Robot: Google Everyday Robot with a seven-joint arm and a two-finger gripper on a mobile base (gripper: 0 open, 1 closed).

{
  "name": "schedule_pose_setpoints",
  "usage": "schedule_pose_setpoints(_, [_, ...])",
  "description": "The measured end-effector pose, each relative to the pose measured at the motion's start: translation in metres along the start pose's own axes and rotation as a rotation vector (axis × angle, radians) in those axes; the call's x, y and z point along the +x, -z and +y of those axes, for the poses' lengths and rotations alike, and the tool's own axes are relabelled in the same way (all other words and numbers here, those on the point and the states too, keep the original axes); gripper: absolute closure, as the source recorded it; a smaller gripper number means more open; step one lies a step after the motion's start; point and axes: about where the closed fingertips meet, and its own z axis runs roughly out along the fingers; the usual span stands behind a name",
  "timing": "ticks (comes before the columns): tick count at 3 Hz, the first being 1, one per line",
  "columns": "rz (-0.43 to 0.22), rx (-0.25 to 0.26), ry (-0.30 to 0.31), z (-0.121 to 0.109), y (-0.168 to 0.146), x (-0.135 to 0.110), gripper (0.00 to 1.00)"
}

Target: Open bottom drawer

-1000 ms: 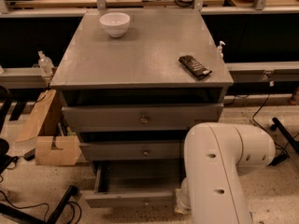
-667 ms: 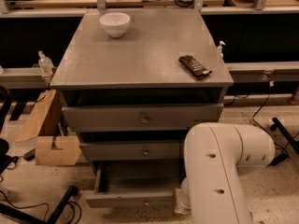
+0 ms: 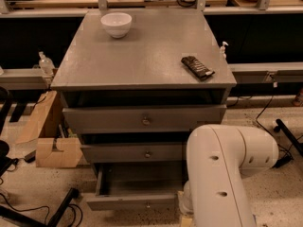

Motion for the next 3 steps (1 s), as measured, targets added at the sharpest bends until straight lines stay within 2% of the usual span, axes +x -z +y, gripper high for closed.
schedule_pose_setpoints(1, [0.000, 0.000, 0.000, 0.000, 0.000, 0.000, 0.00])
schedule_pose_setpoints(2, [0.001, -0.057, 0.036, -0.019, 0.000, 0.001, 0.00])
schedule_pose_setpoints(3, [-0.042, -0.030, 0.053, -0.036, -0.005, 0.007, 0.00])
